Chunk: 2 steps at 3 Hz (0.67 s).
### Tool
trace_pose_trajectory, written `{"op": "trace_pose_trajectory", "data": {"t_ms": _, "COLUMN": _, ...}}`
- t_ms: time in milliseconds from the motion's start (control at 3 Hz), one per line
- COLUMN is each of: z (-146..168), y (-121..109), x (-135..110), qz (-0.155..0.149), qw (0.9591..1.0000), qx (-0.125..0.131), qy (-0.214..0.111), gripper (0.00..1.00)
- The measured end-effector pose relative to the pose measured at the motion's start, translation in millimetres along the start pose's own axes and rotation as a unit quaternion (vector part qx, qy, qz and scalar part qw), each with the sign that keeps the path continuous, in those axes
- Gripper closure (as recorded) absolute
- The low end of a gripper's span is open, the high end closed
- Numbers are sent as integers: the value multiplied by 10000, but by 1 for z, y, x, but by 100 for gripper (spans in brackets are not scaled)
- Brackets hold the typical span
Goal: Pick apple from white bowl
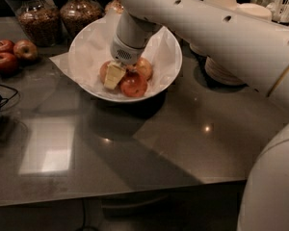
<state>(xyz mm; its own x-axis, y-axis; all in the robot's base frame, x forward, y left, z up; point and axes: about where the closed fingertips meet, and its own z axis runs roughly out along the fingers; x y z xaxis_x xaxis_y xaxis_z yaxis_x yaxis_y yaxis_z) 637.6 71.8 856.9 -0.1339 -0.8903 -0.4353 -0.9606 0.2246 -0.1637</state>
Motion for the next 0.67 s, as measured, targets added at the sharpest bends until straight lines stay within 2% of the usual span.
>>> {"op": "trace_pose_trajectory", "data": {"t_ms": 333, "z": 0, "y": 0, "x": 0, "qz": 0, "qw": 10000, "qx": 0, "qy": 0, "gripper": 87}}
{"op": "trace_pose_trajectory", "data": {"t_ms": 667, "z": 0, "y": 0, "x": 0, "qz": -1, "qw": 10000, "qx": -1, "qy": 1, "gripper": 100}}
